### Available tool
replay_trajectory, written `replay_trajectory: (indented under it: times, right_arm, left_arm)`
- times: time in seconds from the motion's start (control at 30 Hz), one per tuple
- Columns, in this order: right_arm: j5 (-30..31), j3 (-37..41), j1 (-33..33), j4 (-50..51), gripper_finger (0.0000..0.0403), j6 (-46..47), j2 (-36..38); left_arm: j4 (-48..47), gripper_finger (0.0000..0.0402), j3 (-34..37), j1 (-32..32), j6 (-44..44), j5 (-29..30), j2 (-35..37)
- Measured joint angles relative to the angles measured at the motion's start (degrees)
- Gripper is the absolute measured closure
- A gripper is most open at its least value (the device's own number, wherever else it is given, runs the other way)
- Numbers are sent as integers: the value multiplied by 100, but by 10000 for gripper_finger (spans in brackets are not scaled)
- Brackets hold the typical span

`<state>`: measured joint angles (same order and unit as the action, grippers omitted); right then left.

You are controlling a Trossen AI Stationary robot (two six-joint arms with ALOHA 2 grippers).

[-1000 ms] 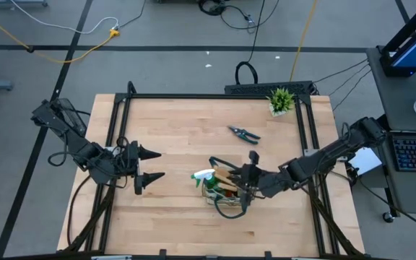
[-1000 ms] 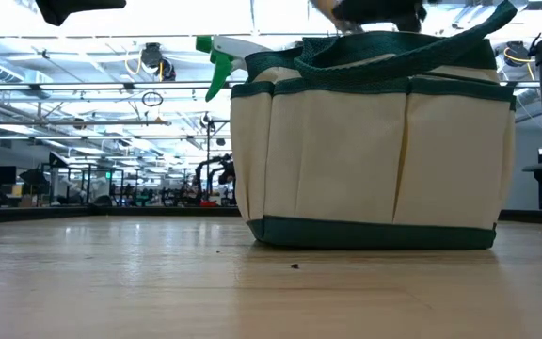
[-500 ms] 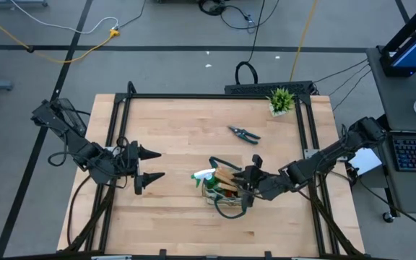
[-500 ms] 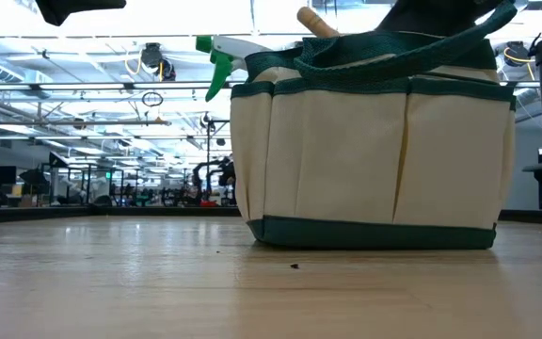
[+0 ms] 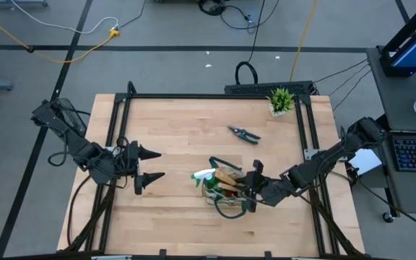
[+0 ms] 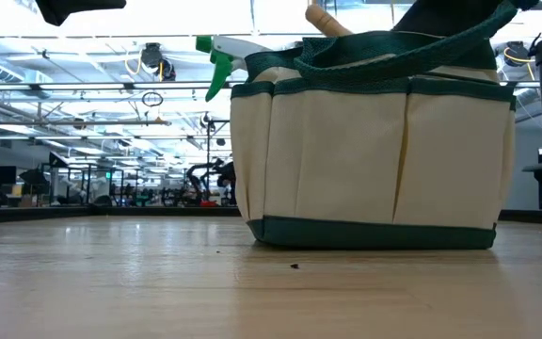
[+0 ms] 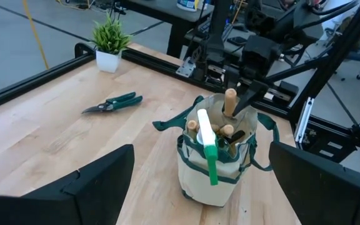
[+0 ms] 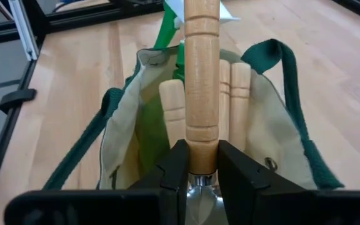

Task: Pick & Place Garden tools in Gardening bag
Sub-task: Put the brown trowel into the gardening bag

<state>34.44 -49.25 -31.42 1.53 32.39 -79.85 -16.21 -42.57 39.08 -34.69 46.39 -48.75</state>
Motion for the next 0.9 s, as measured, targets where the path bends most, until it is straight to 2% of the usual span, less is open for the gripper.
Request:
replay_trajectory:
  times: [0.13, 0.27, 0.5, 0.73, 0.9]
  right_arm:
    - [-39, 104, 0, -91, 345, -1, -2]
    - [-476, 176, 2, -89, 344, -4, -1]
    - [-635, 176, 4, -91, 341, -66, 0]
    - [-791, 176, 2, -89, 288, -160, 0]
    - [-1241, 176, 24, -112, 252, -158, 12]
  left_arm:
    - [0, 27, 0, 0, -1, 0, 0]
    - [0, 27, 0, 1, -1, 0, 1]
    - [0, 27, 0, -1, -1, 0, 2]
    - [0, 27, 0, 1, -1, 0, 1]
    - [0, 27, 0, 1, 3, 0, 2]
